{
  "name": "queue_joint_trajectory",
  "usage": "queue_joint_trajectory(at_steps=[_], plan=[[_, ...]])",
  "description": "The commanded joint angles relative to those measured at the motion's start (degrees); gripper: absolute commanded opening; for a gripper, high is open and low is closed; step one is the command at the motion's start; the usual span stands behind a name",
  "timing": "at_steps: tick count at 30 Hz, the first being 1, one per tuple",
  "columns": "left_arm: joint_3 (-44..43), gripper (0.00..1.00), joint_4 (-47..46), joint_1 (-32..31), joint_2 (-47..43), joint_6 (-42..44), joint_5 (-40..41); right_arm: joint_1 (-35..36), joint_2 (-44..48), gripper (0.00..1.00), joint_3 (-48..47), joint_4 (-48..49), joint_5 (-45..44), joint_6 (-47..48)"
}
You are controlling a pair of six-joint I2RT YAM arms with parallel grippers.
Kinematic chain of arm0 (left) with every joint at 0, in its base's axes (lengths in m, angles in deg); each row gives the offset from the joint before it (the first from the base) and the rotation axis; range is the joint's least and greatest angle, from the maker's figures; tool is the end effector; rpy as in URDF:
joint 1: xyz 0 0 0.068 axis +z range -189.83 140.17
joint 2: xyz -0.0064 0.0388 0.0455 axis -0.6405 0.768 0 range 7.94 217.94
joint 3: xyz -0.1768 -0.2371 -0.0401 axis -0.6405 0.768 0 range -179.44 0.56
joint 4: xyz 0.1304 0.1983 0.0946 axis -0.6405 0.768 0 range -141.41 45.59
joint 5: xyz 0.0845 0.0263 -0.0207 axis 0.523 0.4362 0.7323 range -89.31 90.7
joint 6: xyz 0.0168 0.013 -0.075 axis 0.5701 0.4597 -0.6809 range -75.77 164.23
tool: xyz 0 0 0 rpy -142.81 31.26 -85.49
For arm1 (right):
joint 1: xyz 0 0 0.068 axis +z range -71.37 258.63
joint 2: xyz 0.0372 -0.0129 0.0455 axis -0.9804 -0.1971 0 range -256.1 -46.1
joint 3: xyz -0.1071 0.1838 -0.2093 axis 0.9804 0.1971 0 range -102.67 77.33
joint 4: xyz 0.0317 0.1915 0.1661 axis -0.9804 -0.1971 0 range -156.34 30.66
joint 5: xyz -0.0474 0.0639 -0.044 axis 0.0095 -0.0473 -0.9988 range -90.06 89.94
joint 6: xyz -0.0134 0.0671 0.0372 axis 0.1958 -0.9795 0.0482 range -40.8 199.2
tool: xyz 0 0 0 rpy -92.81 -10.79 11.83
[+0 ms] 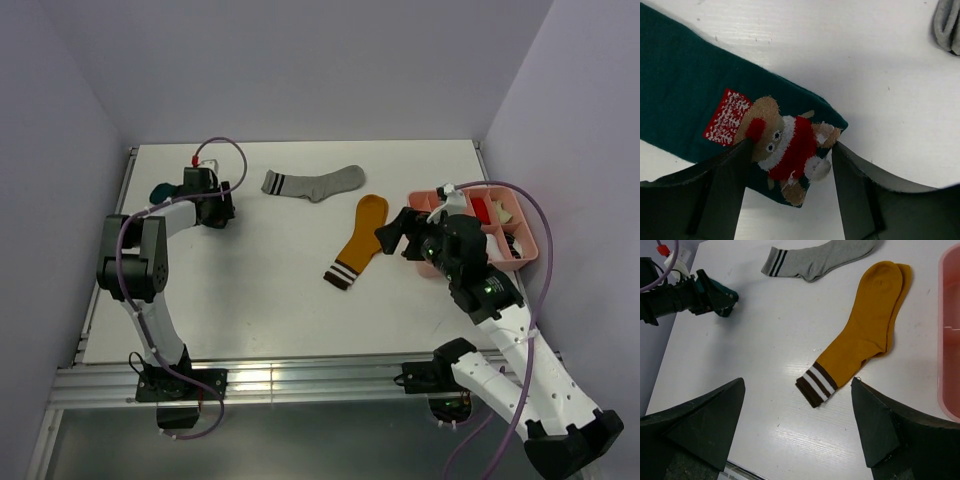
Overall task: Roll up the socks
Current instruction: Roll the sock at the center of the board.
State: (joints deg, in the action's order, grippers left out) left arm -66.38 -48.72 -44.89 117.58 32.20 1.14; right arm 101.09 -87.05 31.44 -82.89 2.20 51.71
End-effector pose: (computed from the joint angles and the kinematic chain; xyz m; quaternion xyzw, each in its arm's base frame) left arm 0.4307 -0.0377 0.1692 -0.0577 0.9234 -0.0528 0.3757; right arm 0.1527 0.0661 0.3392 0.0242 0.8117 0.2608 0.5220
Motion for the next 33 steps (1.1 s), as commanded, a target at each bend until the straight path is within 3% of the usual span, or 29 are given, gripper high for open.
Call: queue_joint_trajectory(at_steps=[1, 7, 13, 21, 33], plan=[[-1.27, 0.69, 2.57, -0.74, -1.1, -2.55, -3.52, -0.31, -1.15, 0.93, -2.27, 2.28, 0.55, -0.82], [0.67, 0.67, 6.52, -4.51, -2.07, -5.63, -4.49, -0.31, -3.17, 0.92, -2.45, 3.51, 1.25, -0.64], [4.18, 0.67, 9.78, -13.03, -3.21, -9.76, -3.52, -0.31, -4.31, 0.92, -2.63, 4.21, 1.69, 0.41], [9.28, 0.71, 10.04, -25.95, -11.38, -16.97, -0.71, -0.31, -4.49, 0.92, -2.19, 4.21, 1.69, 2.0], [8.75, 0.74, 9.25, -37.65, -17.8, -0.11, 15.25, -0.4, -3.35, 0.92, -1.4, 4.39, 2.04, 3.14]])
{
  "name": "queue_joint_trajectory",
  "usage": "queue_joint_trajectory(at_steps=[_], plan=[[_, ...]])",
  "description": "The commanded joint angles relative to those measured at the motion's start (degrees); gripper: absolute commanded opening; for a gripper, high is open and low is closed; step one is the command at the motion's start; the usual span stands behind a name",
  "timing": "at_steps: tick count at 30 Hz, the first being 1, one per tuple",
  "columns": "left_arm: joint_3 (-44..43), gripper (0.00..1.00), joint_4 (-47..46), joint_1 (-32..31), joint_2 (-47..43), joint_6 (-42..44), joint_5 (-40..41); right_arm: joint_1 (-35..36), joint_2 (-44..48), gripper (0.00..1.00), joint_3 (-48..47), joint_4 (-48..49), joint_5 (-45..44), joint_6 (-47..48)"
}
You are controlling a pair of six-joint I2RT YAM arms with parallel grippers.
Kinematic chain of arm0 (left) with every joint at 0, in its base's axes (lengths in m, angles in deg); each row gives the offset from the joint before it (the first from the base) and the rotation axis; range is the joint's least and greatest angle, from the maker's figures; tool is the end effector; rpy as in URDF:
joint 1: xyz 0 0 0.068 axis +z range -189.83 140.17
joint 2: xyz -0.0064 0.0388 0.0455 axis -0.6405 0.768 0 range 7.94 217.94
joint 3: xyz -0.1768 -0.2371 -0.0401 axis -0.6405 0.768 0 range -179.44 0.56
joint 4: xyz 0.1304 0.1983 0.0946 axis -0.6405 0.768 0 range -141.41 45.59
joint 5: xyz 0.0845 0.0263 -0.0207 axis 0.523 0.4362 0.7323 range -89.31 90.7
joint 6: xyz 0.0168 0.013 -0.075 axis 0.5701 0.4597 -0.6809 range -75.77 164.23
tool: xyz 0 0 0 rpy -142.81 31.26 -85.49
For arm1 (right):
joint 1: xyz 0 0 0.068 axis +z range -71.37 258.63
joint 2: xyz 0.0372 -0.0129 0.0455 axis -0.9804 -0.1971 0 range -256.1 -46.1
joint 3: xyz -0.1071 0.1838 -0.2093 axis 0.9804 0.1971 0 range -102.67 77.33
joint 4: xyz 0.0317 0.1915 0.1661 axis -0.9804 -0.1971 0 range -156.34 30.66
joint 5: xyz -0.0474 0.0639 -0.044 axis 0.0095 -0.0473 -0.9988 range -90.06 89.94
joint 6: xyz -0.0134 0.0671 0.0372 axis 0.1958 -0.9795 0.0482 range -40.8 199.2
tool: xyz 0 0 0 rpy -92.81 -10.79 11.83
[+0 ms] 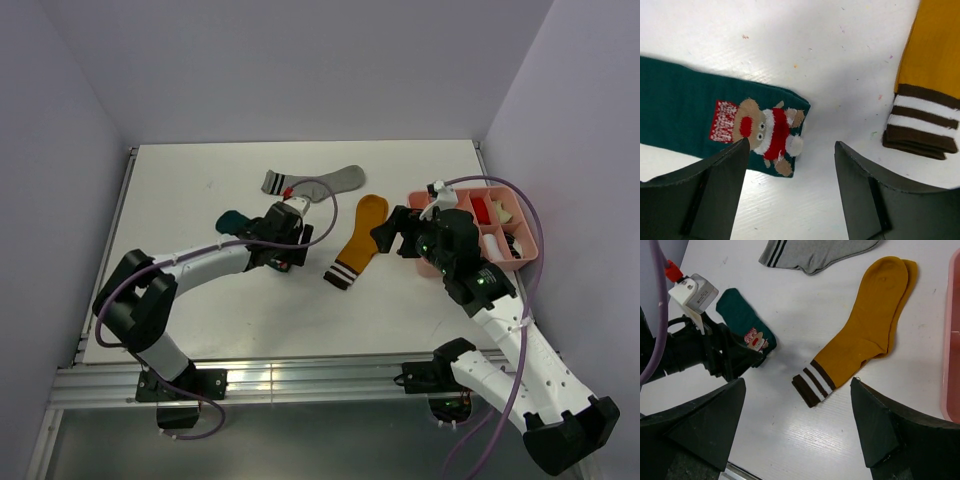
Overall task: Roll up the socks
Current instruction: Roll the sock at the center of the board.
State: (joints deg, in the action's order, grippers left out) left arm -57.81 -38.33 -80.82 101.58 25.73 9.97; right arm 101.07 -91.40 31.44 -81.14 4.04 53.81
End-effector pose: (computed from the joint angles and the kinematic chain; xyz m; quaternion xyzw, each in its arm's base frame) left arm 0.2793 -0.2286 0.2101 0.1535 0.9194 -0.1101 0.3451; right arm 0.1687 0.0749 0.3315 0.0010 0.8249 0.2558 0.5040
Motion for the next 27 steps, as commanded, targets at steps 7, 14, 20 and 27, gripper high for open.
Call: queue_joint_trajectory(at_steps=[7, 14, 20, 27], plan=[[1.68, 0.71, -1.92, -6.72, 1.27, 11.47, 13.75, -0.37, 1.09, 0.92, -0.96, 3.17, 0.03, -0.1], [3.26, 0.68, -2.62, -8.58, 3.29, 12.79, 15.59, -0.29, 1.53, 0.91, -0.43, 3.26, -0.41, -0.54], [3.26, 0.67, -2.8, -8.93, 4.96, 13.67, 16.04, -0.29, 1.53, 0.91, 0.01, 3.61, -0.23, -1.16], [3.08, 0.65, -2.62, -9.63, 6.55, 13.58, 16.65, -0.29, 2.06, 0.91, 0.8, 3.96, -0.58, -1.77]])
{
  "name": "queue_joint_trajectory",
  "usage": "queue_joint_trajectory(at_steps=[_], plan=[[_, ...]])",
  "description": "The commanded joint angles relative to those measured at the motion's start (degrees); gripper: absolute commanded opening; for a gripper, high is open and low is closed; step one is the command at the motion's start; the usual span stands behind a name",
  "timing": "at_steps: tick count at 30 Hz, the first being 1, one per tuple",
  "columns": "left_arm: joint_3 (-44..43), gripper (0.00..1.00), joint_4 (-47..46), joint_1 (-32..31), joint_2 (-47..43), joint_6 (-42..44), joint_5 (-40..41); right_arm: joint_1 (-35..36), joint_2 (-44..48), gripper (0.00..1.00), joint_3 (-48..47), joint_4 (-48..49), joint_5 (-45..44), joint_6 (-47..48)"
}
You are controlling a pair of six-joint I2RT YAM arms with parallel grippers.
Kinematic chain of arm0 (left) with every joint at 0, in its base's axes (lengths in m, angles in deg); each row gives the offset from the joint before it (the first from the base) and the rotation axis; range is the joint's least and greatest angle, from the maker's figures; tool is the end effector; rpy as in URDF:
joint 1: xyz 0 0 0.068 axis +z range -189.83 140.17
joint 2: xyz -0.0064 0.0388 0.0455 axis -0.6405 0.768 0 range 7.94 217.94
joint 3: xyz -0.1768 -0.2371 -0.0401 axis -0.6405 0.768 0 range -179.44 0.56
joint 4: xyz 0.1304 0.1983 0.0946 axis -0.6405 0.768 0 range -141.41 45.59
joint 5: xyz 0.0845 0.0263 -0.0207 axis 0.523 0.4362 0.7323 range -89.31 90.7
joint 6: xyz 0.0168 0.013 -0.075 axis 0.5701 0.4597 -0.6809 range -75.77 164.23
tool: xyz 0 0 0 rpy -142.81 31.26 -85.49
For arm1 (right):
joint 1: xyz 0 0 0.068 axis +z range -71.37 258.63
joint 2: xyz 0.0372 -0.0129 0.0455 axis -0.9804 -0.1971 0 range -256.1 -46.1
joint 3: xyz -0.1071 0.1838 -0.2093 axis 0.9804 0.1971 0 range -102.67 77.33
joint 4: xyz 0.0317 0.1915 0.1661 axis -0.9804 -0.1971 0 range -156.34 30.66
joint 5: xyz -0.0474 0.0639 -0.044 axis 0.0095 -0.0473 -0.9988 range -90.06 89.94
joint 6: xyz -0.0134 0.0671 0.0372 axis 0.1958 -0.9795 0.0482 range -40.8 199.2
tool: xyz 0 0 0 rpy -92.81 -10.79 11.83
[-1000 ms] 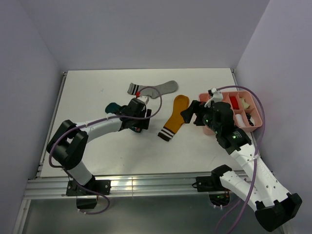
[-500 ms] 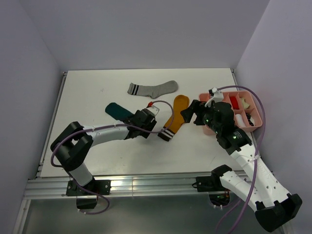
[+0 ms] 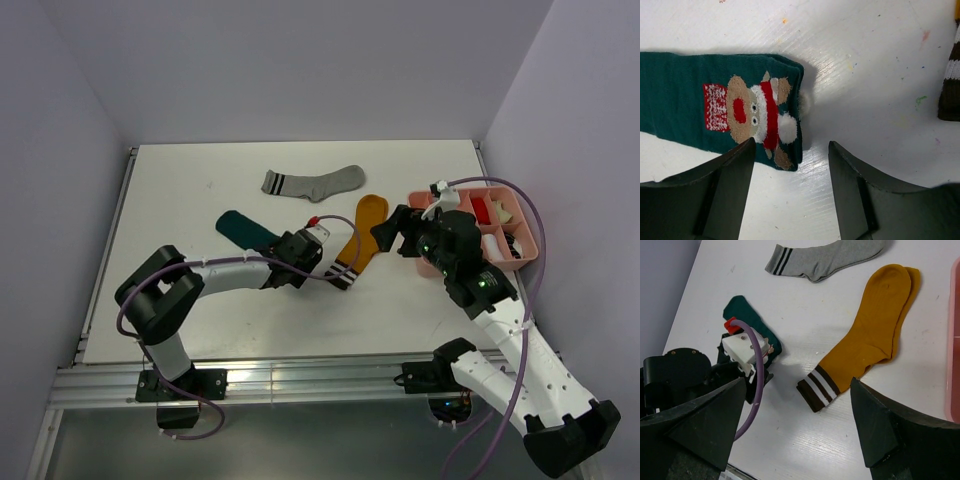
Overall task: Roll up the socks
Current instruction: Roll the sock at the center of the board.
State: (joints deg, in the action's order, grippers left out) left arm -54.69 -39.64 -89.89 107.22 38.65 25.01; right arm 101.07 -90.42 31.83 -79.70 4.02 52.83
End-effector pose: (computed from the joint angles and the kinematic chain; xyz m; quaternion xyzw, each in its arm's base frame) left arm 0.2493 -0.2552 0.1660 0.2964 0.8883 0.0440 0.3481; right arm 0.1665 0.0740 0.3351 0.0073 0.8148 0.2656 0.5153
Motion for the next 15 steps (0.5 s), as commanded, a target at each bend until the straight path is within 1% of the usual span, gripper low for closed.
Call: queue_joint_trajectory(at_steps=[1, 10, 15], plan=[[0.05, 0.65, -1.22, -0.65, 1.08, 0.84, 1.7, -0.29, 1.16, 0.91, 0.49, 2.6, -0.56, -0.87], [0.05, 0.6, 0.89, -0.83, 2.05, 0.84, 2.84, -0.29, 1.25, 0.91, 0.85, 3.05, -0.56, -0.96], [0.31, 0.59, 1.33, -0.91, 2.67, 1.63, 3.98, -0.29, 1.51, 0.91, 1.29, 3.4, -0.38, -1.14]])
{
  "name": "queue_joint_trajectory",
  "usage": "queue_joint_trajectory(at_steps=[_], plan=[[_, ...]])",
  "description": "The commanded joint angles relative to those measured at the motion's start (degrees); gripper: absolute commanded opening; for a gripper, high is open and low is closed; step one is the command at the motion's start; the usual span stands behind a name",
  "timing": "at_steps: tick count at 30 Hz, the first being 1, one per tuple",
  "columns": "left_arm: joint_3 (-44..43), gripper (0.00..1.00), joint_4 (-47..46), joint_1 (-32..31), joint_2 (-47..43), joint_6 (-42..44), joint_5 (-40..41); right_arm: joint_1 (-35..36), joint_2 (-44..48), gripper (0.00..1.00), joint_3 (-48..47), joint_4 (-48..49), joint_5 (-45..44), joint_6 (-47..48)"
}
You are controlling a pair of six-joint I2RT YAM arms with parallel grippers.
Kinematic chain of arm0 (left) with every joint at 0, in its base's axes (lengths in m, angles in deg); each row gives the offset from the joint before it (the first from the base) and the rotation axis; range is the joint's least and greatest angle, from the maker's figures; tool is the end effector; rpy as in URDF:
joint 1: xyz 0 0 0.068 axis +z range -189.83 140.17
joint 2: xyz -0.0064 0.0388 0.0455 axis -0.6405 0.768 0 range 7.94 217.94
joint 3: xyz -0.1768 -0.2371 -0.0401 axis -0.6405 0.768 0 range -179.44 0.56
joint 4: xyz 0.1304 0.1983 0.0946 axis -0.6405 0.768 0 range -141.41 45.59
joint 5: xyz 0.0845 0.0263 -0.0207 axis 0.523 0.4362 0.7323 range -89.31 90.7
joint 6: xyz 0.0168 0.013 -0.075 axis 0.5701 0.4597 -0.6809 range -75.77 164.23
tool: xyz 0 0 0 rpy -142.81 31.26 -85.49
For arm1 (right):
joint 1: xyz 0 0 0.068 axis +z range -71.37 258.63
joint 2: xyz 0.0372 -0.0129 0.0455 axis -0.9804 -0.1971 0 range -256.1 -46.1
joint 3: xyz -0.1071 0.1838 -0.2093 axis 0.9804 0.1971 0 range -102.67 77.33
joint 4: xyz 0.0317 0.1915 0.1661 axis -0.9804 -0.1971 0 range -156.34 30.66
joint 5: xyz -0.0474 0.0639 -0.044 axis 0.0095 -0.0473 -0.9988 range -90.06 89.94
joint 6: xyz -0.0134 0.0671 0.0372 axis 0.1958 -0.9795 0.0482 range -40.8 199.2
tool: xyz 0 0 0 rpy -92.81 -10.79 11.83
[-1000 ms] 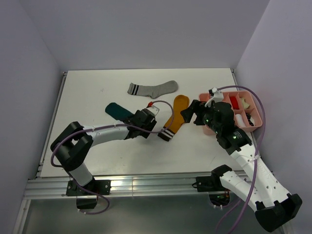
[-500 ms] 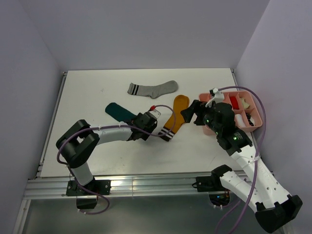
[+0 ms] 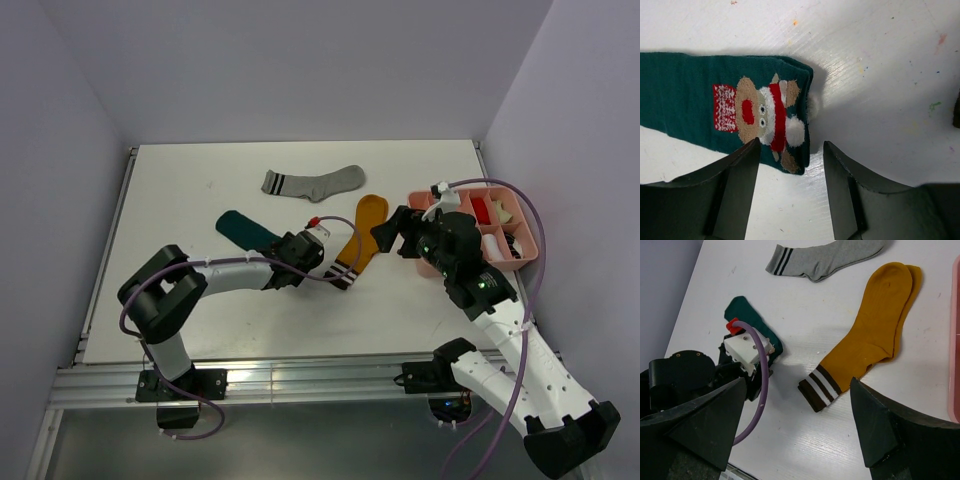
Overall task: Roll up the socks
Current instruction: Roll the sock at the center of the board.
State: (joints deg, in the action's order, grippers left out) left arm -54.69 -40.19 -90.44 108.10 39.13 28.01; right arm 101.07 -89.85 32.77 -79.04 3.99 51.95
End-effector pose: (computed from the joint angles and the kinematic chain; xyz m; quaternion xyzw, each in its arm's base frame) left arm 0.2499 -0.2564 0.1628 0.2962 0.8839 0.0675 0.3557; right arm 0.1652 0.0734 0.3321 0.0136 0.8132 0.2702 0.5152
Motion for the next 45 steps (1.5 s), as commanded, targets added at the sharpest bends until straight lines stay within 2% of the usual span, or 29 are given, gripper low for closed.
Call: queue_joint_trajectory(at_steps=[1, 12, 19, 22, 29, 32, 34, 36, 45], plan=[[0.4, 0.59, 1.87, -0.37, 1.97, 1.24, 0.99, -0.29, 0.94, 0.91, 0.35, 2.83, -0.36, -0.35], [0.66, 0.48, 1.52, -0.28, 3.9, 0.88, -0.77, -0.29, 1.91, 0.9, 1.4, 3.53, -0.19, -1.05], [0.66, 0.35, 2.05, -0.28, 4.78, 0.8, -1.65, -0.29, 2.79, 0.9, 1.93, 3.79, -0.36, -1.23], [0.4, 0.26, 2.57, -0.37, 5.22, 0.8, -2.08, -0.37, 3.14, 0.9, 2.28, 4.23, -0.19, -1.49], [-1.79, 0.15, 4.68, -0.28, 4.87, -0.25, -4.81, -0.29, 3.14, 0.9, 2.63, 4.76, 0.34, -1.67], [-3.29, 0.08, 6.17, -0.28, 3.99, -1.22, -6.83, -0.29, 2.88, 0.9, 2.46, 4.59, 0.25, -1.76], [-4.69, 0.04, 7.23, -0.37, 3.29, -2.45, -9.81, -0.29, 2.88, 0.98, 2.54, 4.76, -0.19, -2.02], [-5.66, 0.01, 7.67, -0.28, 2.68, -3.42, -12.18, -0.29, 2.97, 1.0, 2.63, 5.03, -0.45, -2.2], [-7.42, 0.0, 8.29, 0.77, 1.18, -9.92, -22.64, -0.37, 0.77, 1.0, 2.72, 6.08, -1.24, -4.39]])
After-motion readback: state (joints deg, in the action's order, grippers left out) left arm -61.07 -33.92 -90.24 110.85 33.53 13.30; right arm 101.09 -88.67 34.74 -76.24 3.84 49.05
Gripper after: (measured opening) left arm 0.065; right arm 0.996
